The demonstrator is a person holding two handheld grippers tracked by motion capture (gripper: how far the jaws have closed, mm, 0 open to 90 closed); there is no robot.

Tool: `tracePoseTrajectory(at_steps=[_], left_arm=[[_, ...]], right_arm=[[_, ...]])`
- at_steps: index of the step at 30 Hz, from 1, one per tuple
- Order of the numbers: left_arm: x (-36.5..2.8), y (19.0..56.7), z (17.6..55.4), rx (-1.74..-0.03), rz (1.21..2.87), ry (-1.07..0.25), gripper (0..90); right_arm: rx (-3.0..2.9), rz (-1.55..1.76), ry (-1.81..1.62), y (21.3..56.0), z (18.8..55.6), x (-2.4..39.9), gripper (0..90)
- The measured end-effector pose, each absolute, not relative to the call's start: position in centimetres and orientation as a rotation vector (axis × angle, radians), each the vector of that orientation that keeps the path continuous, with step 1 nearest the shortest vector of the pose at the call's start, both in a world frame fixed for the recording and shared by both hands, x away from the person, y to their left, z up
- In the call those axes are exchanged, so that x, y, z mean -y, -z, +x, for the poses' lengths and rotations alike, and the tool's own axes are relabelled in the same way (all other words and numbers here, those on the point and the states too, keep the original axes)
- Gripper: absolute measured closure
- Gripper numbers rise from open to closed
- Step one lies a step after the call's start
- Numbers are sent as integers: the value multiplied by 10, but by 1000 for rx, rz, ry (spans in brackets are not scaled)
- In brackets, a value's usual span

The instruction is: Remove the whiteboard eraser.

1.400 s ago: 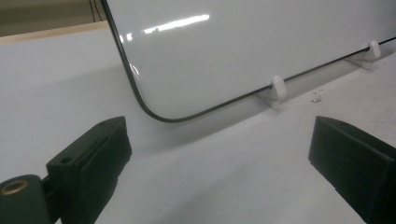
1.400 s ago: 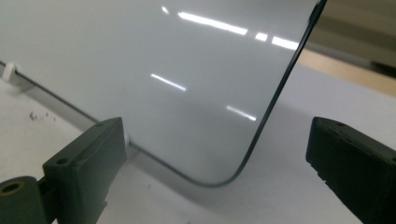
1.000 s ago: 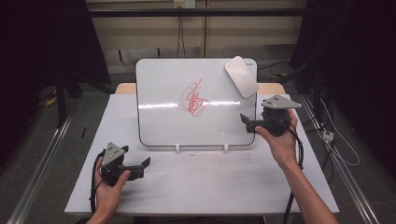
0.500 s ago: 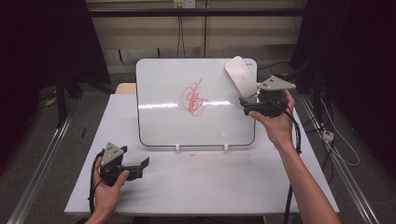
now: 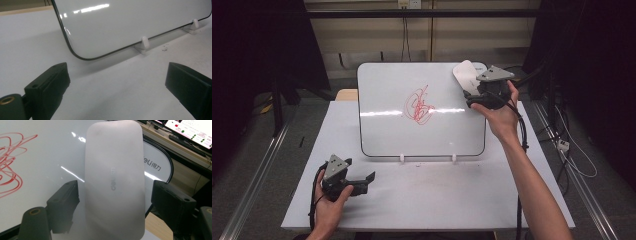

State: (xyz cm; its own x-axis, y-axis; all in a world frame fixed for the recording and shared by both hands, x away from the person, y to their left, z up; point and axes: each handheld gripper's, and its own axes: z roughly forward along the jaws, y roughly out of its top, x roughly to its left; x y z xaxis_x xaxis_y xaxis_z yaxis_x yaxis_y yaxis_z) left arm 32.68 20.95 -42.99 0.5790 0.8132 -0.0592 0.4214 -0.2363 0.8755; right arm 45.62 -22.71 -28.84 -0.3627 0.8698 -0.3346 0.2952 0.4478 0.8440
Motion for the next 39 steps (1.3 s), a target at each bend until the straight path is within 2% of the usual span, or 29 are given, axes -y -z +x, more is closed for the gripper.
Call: tracePoseTrajectory(at_steps=[13,18,39], left_arm=[[-212,430,329,-1007,1859,-517,50],[-212,430,330,-1010,1860,-515,50],[-212,430,329,-1008,1857,-524,50]], right_arm=[[-1900,955,-804,291,473,212,253],[-1898,959,-780,291,476,211,299],[-1878,975,-749,293,478,208,317]])
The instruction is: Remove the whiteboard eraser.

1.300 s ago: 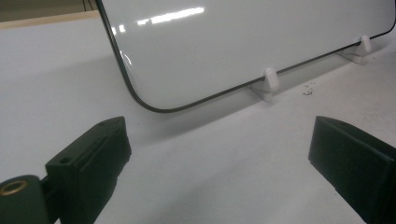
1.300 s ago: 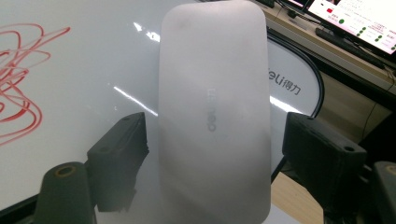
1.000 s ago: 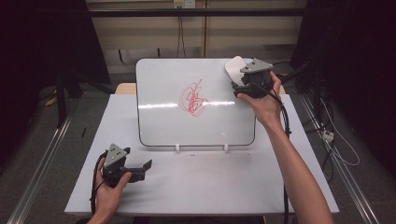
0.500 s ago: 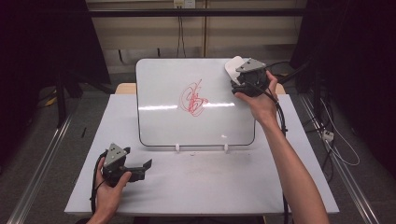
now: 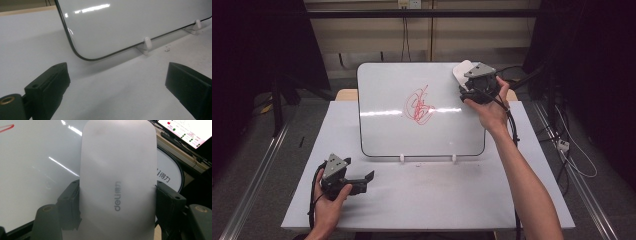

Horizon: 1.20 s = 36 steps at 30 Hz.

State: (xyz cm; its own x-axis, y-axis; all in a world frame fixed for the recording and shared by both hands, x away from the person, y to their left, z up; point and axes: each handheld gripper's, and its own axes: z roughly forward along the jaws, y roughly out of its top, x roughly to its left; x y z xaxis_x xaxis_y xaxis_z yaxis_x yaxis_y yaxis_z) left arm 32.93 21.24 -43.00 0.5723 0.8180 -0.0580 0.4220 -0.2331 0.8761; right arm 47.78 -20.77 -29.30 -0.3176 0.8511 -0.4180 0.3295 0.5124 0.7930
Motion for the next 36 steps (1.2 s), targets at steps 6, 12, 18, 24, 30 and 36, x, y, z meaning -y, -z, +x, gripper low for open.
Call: tracePoseTrajectory(at_steps=[6,12,18,24,30,36], left_arm=[[-213,429,329,-1005,1857,-523,50],[-214,430,329,-1010,1856,-522,50],[-214,430,329,-1014,1854,-525,47],[-213,430,329,-1016,1851,-526,45],[-213,430,329,-1018,1853,-526,45],[-210,430,329,-1009,1859,-524,46]], right_arm=[[-1876,981,-755,292,476,208,318],[-1872,981,-762,292,475,208,318],[-1875,983,-773,290,473,209,318],[-1878,1006,-801,289,472,211,318],[-1883,1011,-824,288,470,213,318],[-1890,1019,-849,291,467,215,318]])
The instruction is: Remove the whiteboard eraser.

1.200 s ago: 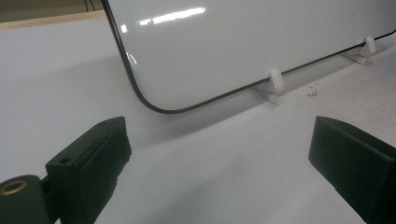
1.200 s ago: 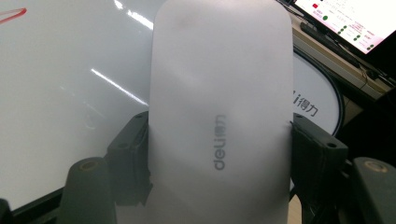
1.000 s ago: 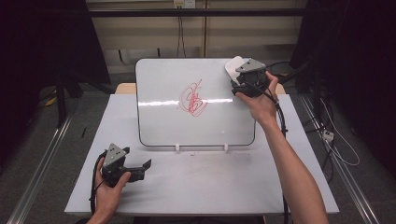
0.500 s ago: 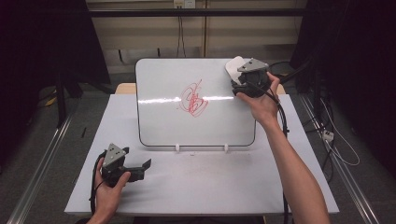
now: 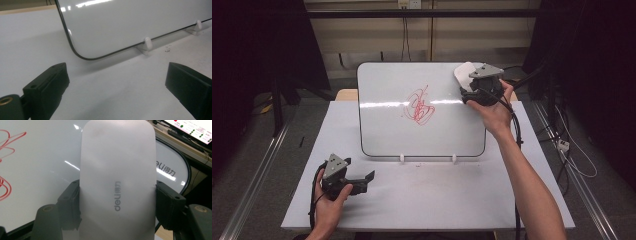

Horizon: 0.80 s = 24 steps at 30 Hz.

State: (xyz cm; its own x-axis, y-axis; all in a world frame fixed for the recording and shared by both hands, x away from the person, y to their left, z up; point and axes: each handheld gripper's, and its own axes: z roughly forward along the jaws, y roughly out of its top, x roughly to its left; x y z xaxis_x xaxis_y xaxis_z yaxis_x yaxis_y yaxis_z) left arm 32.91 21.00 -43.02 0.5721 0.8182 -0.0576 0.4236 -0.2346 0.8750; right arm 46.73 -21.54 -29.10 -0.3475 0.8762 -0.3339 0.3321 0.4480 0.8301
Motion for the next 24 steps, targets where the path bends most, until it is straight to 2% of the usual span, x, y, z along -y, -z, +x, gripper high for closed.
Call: tracePoseTrajectory(at_steps=[13,24], left_arm=[[-211,431,328,-1016,1862,-522,45],[-214,433,330,-1026,1856,-519,46]], right_arm=[[-1870,983,-901,283,449,215,318],[-1872,983,-940,289,441,215,318]])
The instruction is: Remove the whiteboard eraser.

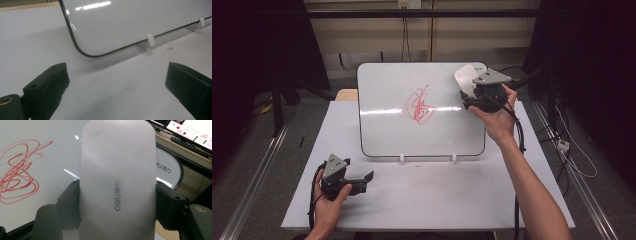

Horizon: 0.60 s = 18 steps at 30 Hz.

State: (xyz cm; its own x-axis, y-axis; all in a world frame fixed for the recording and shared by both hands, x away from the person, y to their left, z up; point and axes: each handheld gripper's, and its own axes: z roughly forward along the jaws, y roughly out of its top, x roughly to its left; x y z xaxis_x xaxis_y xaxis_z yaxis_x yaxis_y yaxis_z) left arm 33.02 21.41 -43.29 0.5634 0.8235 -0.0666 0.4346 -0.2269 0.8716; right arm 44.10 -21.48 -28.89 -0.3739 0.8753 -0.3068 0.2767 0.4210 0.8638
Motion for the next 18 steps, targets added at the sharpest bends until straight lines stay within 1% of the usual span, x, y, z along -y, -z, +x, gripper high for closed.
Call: tracePoseTrajectory(at_steps=[18], left_arm=[[-210,432,329,-1017,1866,-532,46]], right_arm=[[-1895,934,-992,300,422,202,318]])
